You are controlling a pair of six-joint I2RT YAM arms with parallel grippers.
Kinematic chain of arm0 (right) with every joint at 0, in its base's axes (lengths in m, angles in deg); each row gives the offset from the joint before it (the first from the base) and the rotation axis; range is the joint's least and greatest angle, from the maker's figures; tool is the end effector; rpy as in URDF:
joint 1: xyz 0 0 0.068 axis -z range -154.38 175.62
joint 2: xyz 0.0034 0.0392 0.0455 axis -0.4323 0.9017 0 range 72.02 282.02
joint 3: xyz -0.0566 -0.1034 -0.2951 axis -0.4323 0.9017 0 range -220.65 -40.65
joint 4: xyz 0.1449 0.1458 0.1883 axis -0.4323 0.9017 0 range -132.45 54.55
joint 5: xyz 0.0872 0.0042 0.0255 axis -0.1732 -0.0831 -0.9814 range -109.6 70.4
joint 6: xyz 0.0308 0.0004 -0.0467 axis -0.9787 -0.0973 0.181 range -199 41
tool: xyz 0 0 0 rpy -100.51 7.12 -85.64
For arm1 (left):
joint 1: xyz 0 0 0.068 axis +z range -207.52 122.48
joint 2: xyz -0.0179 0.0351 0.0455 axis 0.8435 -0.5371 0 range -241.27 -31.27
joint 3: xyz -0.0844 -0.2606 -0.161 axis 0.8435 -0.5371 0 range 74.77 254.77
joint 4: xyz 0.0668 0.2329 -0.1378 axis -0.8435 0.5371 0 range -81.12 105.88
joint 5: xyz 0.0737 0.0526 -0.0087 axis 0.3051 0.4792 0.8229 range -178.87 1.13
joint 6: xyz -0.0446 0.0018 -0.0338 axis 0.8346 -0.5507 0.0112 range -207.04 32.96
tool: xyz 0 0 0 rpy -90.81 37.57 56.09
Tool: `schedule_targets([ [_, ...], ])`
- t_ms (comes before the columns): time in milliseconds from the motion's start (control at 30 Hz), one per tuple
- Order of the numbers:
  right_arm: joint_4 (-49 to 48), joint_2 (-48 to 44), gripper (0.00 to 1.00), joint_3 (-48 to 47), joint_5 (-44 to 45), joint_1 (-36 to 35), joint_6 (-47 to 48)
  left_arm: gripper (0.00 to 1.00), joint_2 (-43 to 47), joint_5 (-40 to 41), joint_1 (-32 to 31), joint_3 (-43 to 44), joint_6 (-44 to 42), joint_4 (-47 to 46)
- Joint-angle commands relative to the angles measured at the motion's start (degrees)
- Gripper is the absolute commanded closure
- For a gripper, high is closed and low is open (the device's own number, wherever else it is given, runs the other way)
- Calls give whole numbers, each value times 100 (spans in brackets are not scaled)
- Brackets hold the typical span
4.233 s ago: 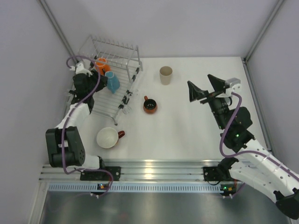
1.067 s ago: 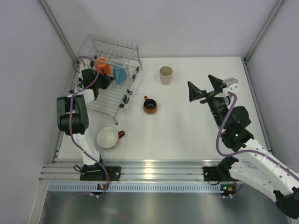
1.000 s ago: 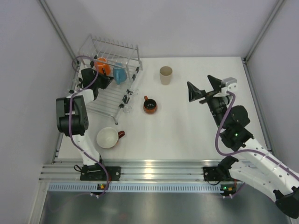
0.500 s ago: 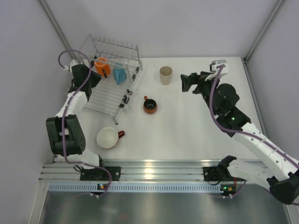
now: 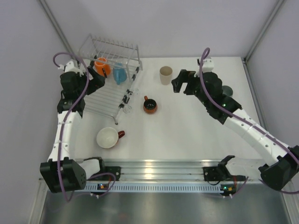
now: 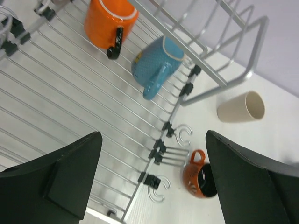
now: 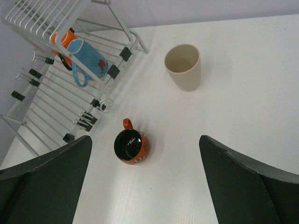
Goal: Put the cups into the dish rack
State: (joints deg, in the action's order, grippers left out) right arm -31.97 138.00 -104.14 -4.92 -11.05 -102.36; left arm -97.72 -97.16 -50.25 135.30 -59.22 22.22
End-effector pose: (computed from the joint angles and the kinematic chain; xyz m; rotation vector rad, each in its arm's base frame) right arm 0.2208 0.1522 0.4203 -0.0255 1.8196 0.5188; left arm 0.2687 0.0287 0.3933 -0.4843 1.8594 -0.3799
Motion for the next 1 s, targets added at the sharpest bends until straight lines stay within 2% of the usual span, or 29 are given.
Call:
schedule_targets([
  [0, 524, 266, 1, -550, -167, 63, -485, 2, 334, -733, -128, -120, -391, 546],
  [200, 973, 644, 1, -893, 342, 124, -504, 2, 826, -1095, -682, -472, -303, 547],
  [333, 1123, 943, 3, -1061, 492, 352, -468, 2, 818, -1367, -1464, -569, -356, 555],
  [433, 1097, 1066, 8, -1052, 431, 633, -521, 3, 818, -1350, -2009, -621, -216, 538],
  [533, 843, 1277, 22, -973, -59, 1125, -539, 2, 801, -1577, -2352, -761, -66, 355],
  [633, 684, 1681, 33, -1087, -211, 1346, -512, 2, 888, -1527, -2353, -920, 389, 64],
  [700, 570, 2092, 42, -1341, -220, 1408, -408, 2, 889, -1186, -2344, -912, 610, 63],
  [767, 595, 2427, 45, -1754, -255, 1399, -354, 2, 889, -1043, -2353, -912, 664, -33],
  [967, 490, 3553, 47, -2633, -501, 1416, -424, 3, 915, -1447, -2353, -947, 839, -420],
])
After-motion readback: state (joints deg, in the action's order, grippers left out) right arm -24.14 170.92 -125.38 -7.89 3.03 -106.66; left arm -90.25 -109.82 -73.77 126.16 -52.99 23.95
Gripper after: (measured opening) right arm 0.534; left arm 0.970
